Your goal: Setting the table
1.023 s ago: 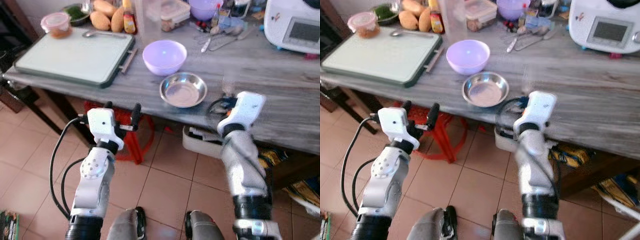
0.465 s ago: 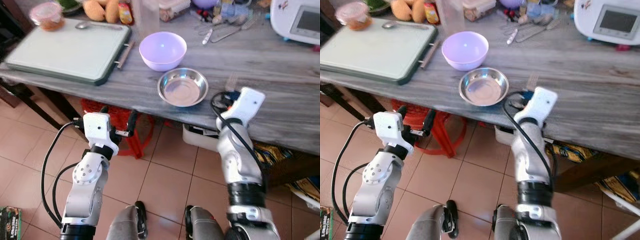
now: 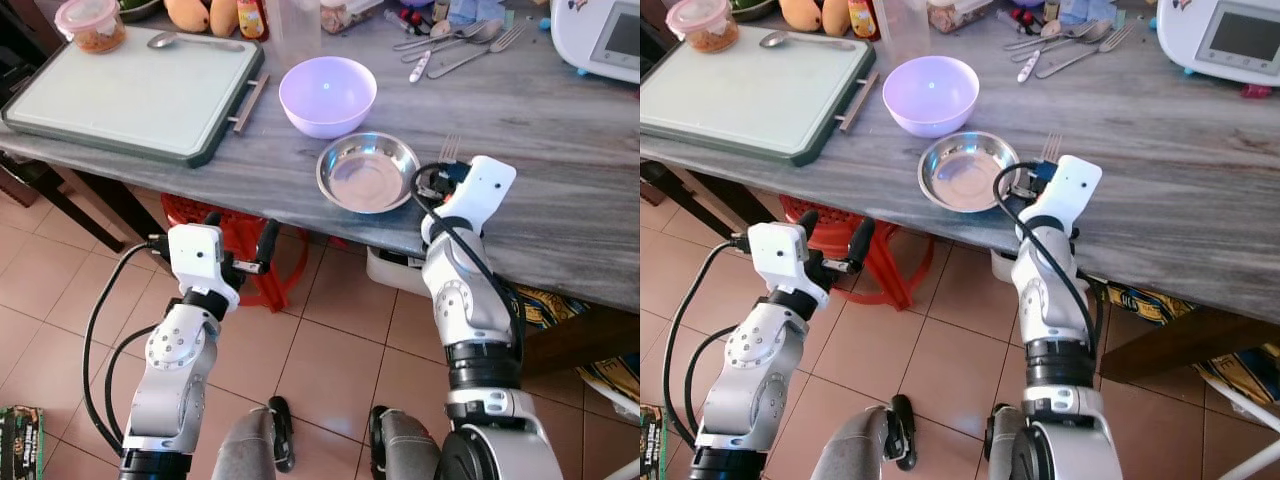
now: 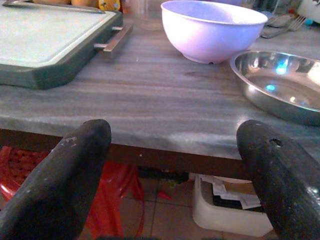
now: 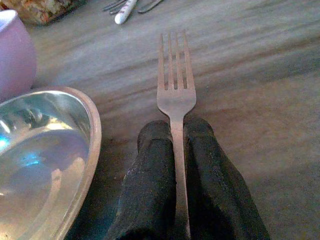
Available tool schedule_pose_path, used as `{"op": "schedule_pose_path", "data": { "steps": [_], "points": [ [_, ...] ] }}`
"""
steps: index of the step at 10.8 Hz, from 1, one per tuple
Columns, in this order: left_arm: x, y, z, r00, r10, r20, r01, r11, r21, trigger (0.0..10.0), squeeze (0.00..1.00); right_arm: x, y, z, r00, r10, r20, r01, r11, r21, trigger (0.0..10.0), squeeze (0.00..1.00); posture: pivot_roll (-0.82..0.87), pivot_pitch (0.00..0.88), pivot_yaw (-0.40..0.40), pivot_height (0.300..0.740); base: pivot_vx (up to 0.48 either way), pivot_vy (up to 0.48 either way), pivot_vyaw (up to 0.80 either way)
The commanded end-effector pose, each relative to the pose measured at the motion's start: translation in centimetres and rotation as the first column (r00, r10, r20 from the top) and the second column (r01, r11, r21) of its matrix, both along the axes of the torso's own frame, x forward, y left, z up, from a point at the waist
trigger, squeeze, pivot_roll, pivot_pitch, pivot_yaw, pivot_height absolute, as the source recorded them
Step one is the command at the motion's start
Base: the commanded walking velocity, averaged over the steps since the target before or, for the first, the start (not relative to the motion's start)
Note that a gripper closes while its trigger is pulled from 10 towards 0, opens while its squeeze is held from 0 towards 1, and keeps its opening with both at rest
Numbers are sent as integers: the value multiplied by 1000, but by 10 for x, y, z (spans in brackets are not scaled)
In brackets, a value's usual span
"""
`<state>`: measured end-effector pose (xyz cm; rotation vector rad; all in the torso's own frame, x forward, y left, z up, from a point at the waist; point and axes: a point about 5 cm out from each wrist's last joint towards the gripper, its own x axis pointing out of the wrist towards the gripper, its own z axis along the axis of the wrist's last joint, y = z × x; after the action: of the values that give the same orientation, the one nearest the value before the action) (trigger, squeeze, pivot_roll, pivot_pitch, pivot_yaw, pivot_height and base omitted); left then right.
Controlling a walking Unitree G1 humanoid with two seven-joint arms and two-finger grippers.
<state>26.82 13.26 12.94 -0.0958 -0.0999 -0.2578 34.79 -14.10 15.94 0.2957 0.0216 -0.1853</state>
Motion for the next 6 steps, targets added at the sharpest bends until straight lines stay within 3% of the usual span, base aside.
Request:
{"op": "schedule_pose_path", "data": {
  "steps": [1,6],
  "points": [
    [-3,1,0,1000,4,-6,-4,1000,5,10000,0,-2,0,-18,996,-7,-85,8,1000,15,10000,0,-22,270,75,740,0,0,0],
    [-2,0,0,1000,-1,-8,1,1000,3,10000,0,3,-10,-19,994,-34,-103,33,999,-16,10000,0,-20,277,70,740,0,0,0]
  ]
}}
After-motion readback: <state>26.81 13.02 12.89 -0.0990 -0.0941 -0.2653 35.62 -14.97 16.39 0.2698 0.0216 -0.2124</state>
